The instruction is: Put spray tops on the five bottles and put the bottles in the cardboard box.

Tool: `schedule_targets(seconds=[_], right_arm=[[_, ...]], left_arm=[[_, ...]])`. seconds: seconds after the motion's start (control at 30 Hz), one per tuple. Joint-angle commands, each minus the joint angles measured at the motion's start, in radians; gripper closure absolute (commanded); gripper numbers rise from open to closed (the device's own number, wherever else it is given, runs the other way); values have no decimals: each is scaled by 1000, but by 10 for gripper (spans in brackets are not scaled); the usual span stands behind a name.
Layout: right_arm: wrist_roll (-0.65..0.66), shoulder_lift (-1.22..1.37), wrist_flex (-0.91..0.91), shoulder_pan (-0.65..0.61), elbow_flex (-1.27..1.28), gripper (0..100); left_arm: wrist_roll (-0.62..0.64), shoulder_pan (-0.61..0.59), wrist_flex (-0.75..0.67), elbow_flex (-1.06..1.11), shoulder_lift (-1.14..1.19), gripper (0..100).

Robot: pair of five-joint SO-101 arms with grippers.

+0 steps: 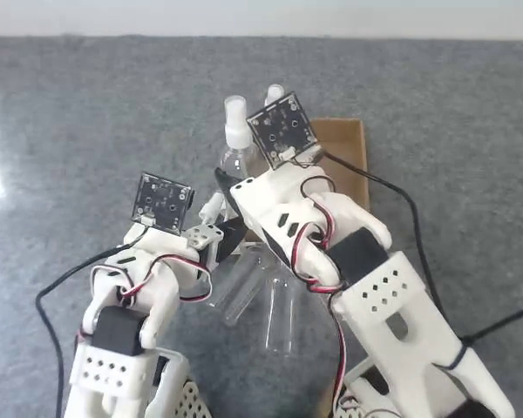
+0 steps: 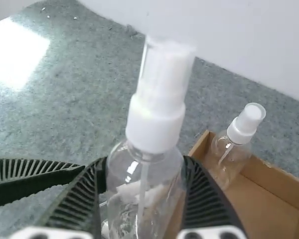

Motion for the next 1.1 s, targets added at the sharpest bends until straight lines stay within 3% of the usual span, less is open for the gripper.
schedule_targets(seconds=[0.0,0.1,0.2,0.37,0.5,0.6,1.07], right_arm=[[-5,-51,7,-4,-25,993],[38,-50,7,71,-28,993],[100,-44,-19,232,-37,993],[103,39,-179,414,-5,993],[98,200,-358,437,12,993],[98,332,-481,438,11,993],[95,641,-782,487,15,993]], left_arm=[[-8,2,-21,-5,23,691],[-12,2,3,-4,21,691],[-14,-3,26,-4,21,696],[-15,-152,-17,-4,21,790],[-14,-318,-71,-4,21,848],[-14,-376,-71,7,23,860],[-14,-419,-147,82,23,859]])
